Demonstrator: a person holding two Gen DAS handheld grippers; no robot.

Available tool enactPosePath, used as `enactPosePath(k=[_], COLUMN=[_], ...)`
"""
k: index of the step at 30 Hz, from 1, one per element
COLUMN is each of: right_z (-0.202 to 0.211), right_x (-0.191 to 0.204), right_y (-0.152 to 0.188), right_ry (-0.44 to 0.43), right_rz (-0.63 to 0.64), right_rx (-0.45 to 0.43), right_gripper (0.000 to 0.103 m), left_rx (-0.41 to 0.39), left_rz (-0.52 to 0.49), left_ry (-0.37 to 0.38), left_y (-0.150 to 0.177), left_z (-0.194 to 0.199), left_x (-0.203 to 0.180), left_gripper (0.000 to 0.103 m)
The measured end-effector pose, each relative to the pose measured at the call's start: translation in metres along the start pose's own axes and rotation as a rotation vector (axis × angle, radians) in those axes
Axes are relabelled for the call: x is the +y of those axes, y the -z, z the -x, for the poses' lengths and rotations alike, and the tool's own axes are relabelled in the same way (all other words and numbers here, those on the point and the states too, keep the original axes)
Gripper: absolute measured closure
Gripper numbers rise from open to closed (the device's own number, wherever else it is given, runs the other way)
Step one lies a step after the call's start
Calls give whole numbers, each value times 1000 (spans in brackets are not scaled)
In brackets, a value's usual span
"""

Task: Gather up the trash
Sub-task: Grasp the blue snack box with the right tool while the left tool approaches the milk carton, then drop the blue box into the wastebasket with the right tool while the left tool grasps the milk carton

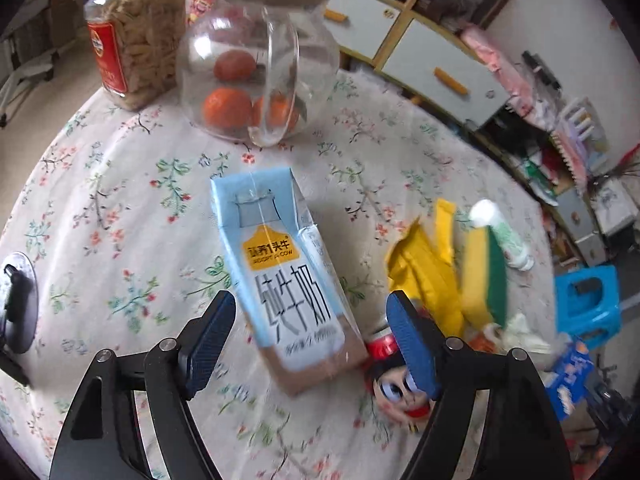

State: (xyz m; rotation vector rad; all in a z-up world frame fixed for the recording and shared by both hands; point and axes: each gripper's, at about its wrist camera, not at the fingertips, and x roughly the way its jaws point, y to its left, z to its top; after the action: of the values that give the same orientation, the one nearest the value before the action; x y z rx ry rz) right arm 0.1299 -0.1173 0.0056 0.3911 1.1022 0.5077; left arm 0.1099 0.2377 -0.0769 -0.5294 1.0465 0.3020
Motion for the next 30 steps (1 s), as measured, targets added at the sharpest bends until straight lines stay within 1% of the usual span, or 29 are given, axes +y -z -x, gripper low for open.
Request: enactPosePath(k=[2, 3, 5, 6, 7, 9, 12, 16, 20, 23, 24, 26, 28, 30], right_z=[6, 9, 16, 20, 23, 31, 40, 50, 61, 71, 75, 82, 91, 102], right_x=[-10, -14, -23, -28, -31, -40, -52, -66, -74, -81, -85, -95, -110, -127], right_y=[-2, -3, -6, -7, -8, -11, -14, -16, -16, -15, -14, -13, -10, -8], right_ry=[12, 17, 31, 38, 44, 56, 69, 72, 68, 72, 76, 85, 96, 107], right_rz=[-21, -25, -36, -41, -45, -51, -65, -94, -107, -110, -112, -121, -141, -166], right_rx=[-13, -17, -27, -34, -40, -55, -69, -88, -110, -132, -143, -159, -174, -196], right_gripper=[77, 77, 77, 77, 77, 77, 77, 77, 77, 77, 77, 77, 77, 77], left_rx=[12, 16, 1, -10, -15, -17, -18, -47, -82, -98, -103, -114, -131, -131], left_rz=[3, 4, -10, -22, -28, -21, -2, 1, -29, -55, -71, -107, -159, -199], left_ry=[-45, -54, -96, -119, -128, -120, -97, -54, -2, 52, 80, 108, 117, 128], left_y=[0, 0, 0, 0, 1, 1, 3, 11, 20, 29, 34, 42, 52, 61], left_z=[-13, -17, -20, -19, -19, -17, -11, 11, 40, 58, 65, 75, 83, 87], left_x=[-3, -3, -5, -6, -6, -1, 9, 16, 12, -1, -8, -23, -43, -58], left_gripper=[23, 26, 34, 40, 42, 43, 44, 44, 44, 44, 44, 44, 44, 44])
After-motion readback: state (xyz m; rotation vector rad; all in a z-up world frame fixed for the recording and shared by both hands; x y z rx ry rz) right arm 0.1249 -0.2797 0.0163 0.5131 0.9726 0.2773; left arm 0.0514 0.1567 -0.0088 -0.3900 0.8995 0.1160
